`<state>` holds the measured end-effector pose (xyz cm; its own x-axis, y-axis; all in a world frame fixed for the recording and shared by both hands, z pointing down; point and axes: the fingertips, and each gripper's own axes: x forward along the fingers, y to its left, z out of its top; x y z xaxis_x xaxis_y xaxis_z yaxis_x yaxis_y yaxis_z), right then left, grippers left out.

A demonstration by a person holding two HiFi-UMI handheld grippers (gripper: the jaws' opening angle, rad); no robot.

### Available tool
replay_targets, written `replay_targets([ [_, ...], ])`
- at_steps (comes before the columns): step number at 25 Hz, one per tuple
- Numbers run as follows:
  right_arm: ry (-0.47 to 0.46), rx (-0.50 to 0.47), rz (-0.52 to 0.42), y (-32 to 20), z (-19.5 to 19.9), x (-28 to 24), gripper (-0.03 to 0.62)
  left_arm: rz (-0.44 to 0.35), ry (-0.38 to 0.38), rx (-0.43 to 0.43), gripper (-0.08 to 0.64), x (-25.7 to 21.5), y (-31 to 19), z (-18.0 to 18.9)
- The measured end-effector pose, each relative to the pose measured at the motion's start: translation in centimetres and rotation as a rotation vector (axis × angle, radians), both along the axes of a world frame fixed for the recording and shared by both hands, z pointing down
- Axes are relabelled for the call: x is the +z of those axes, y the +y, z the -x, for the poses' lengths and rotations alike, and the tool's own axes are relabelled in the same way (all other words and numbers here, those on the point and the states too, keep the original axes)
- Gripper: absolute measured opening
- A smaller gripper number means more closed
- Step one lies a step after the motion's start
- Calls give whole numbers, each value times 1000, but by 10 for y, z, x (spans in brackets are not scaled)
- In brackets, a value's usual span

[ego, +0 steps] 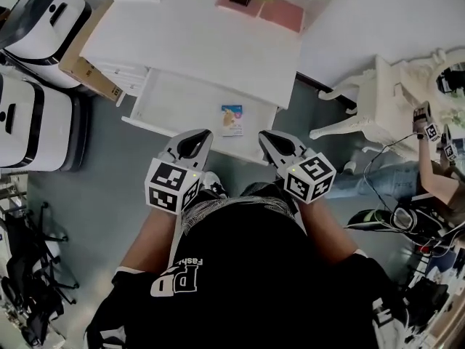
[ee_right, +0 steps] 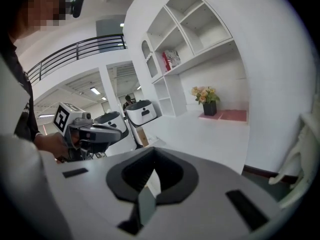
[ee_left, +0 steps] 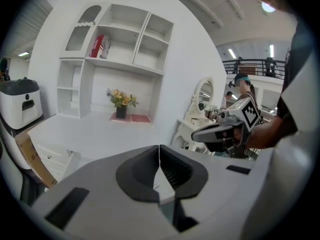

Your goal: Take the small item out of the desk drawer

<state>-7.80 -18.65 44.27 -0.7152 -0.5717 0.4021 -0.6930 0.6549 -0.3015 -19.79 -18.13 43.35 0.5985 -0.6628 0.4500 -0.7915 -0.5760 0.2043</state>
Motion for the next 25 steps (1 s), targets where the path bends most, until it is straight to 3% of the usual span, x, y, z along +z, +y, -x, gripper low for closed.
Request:
replay_targets([
  [6, 17, 56, 20, -4, -5, 9, 9, 53, -14, 36, 16, 22, -8, 6],
  [12, 22, 69, 13, -14, -10, 5, 9, 56, -10, 61, 17, 25, -21, -3],
  [25, 32, -33, -7, -51, -40, 4, 9, 87, -47, -53, 15, 44, -53, -31],
])
